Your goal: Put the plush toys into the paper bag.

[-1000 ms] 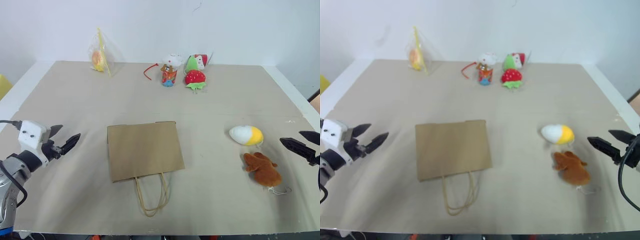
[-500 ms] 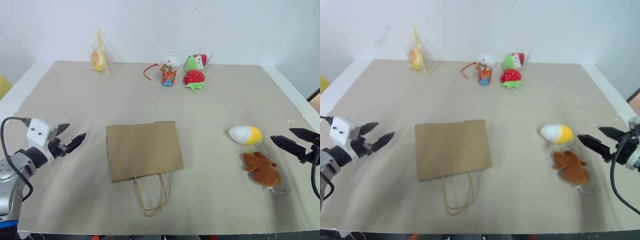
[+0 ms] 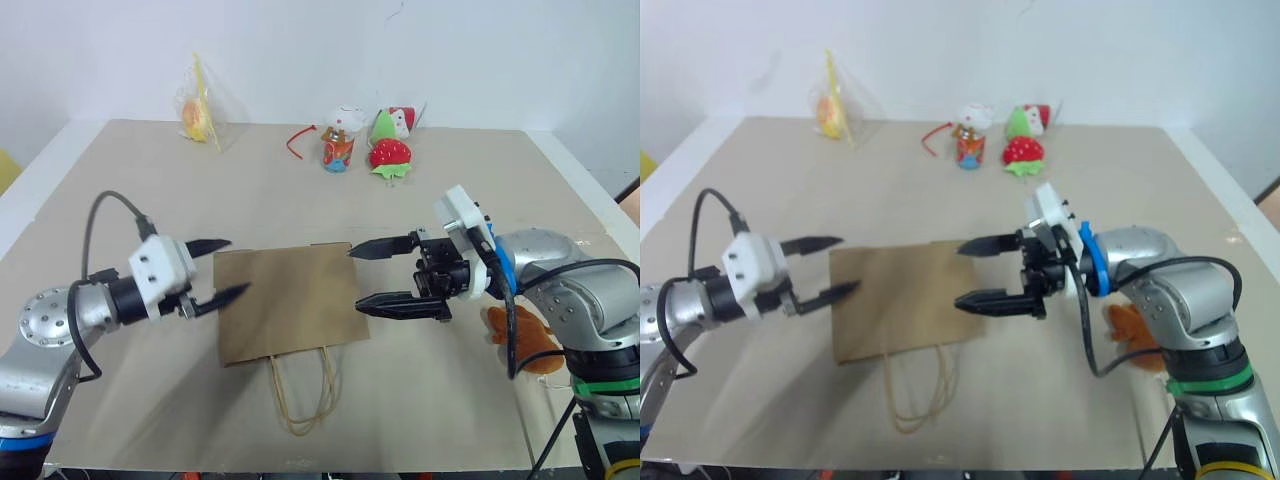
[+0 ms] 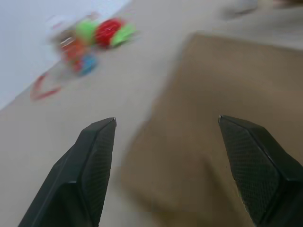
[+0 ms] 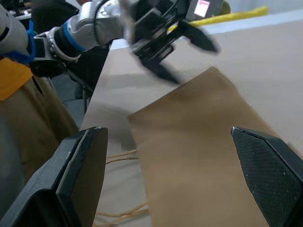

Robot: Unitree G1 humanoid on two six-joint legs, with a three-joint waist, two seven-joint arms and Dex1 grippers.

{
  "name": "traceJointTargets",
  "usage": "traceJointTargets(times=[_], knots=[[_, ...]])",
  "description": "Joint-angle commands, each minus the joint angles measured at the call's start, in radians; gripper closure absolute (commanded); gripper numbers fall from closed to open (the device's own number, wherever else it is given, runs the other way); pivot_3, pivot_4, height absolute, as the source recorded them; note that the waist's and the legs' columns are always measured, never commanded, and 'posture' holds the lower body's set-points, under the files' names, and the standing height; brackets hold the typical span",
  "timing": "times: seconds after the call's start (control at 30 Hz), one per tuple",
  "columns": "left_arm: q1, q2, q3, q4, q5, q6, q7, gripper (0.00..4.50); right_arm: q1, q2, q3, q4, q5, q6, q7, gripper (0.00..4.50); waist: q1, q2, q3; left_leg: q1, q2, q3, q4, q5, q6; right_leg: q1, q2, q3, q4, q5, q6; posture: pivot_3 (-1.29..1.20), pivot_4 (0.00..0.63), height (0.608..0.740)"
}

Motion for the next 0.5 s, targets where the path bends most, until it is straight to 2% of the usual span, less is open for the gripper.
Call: traceJointTargets(times=[0.03, 0.5], knots=[[0.079, 0.038, -0.075, -0.050, 0.067, -0.135, -0.091, 0.96, 0.005, 0.008, 0.031, -0.006, -0.034, -0.059, 0.062, 0.00, 0.000, 0.000, 0.000, 0.000, 0.000, -0.001, 0.000, 0.000, 0.000, 0.000, 0.000, 0.000, 0.000, 0.000, 0.000, 0.00, 0.150, 0.740], [0.123, 0.086, -0.168, 0.041, 0.134, -0.414, -0.278, 0.96, 0.115, 0.000, -0.005, -0.088, -0.057, -0.069, 0.006, 0.00, -0.001, 0.000, 0.000, 0.002, 0.005, 0.000, 0.001, 0.001, -0.001, 0.000, 0.003, -0.001, 0.002, 0.001, -0.004, 0.00, 0.150, 0.740]])
